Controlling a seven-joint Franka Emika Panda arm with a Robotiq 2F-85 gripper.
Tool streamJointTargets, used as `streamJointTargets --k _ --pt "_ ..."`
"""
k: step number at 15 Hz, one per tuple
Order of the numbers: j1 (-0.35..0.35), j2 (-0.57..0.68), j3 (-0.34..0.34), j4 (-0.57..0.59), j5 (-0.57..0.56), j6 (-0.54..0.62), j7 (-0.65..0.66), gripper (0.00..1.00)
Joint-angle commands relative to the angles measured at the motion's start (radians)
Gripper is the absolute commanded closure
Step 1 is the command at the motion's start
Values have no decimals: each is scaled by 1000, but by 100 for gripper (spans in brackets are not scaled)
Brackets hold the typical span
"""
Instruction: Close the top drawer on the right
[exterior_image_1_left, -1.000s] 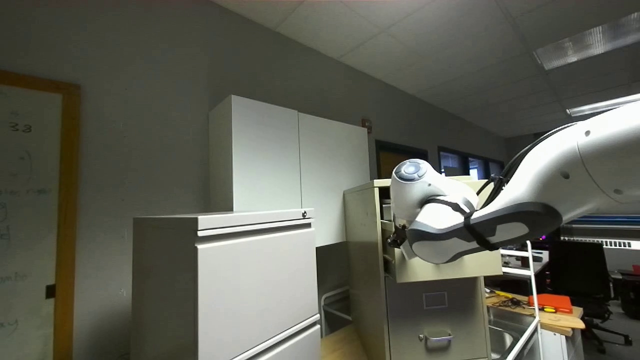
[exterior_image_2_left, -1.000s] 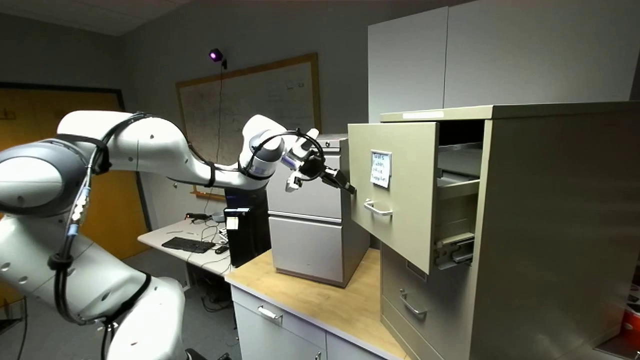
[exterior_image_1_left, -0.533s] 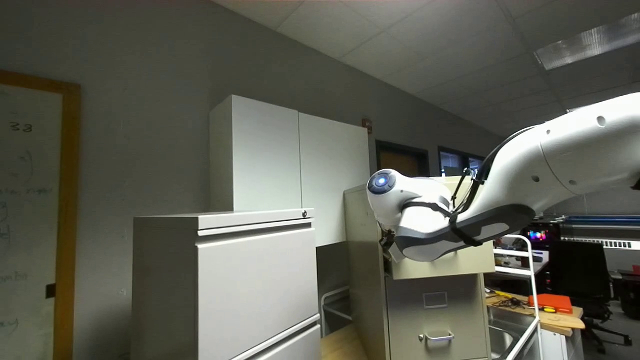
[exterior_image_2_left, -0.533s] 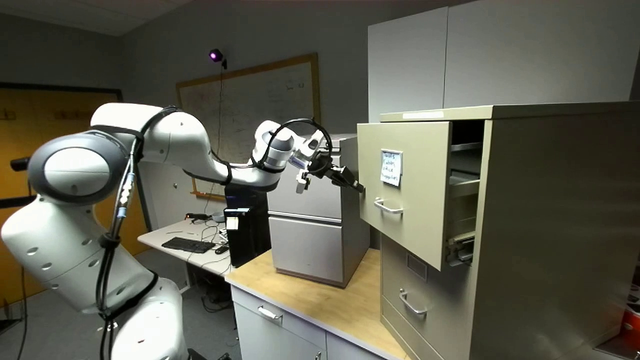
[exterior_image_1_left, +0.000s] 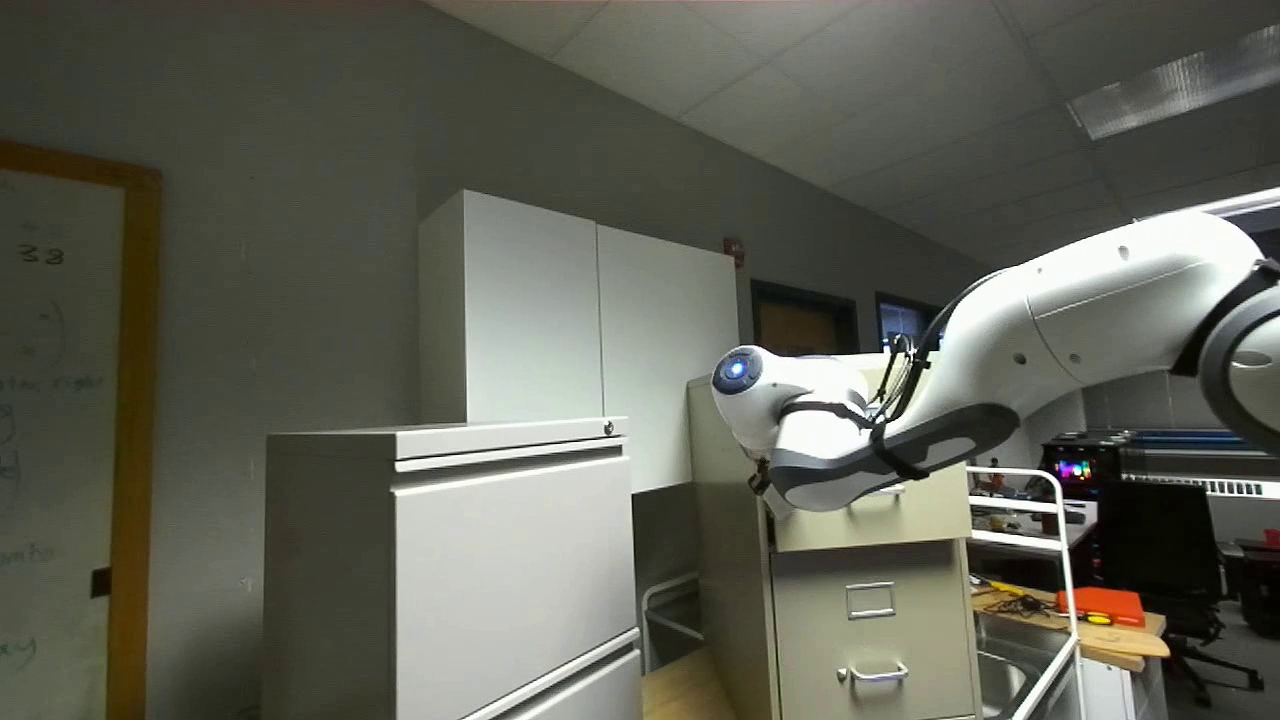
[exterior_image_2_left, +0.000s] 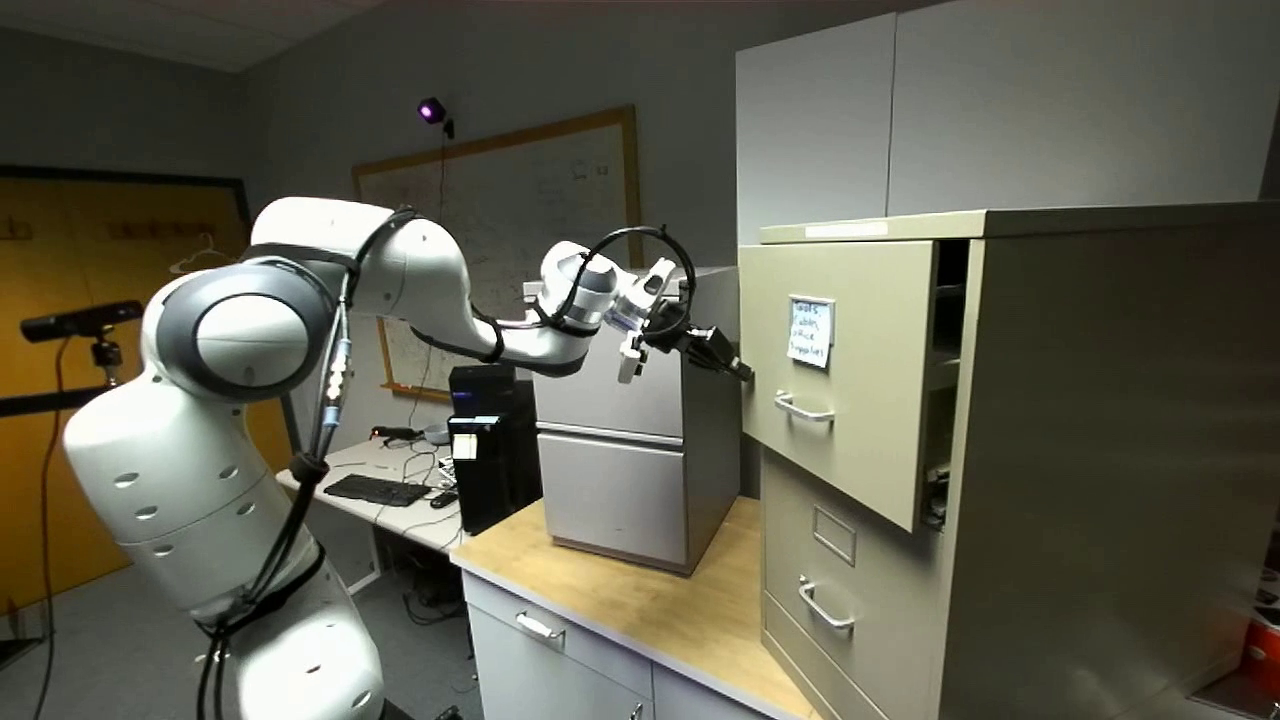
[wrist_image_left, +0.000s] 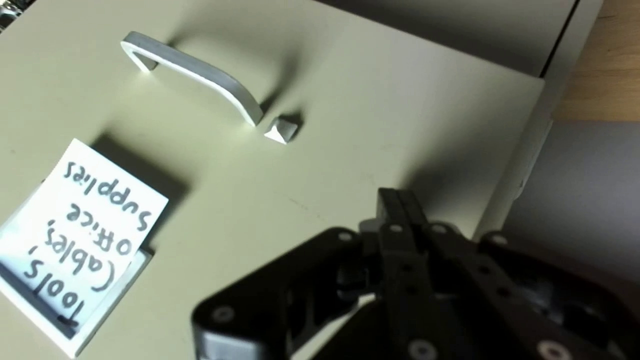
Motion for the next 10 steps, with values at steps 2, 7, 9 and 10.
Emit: streamJointTargets --k 2,7,9,10 --pt "54 213 -104 170 -30 40 19 100" --pt "91 269 -148 241 -2 28 9 100" --pt "99 289 -161 261 11 27 0 100" --pt "102 299 -166 268 18 27 -7 100"
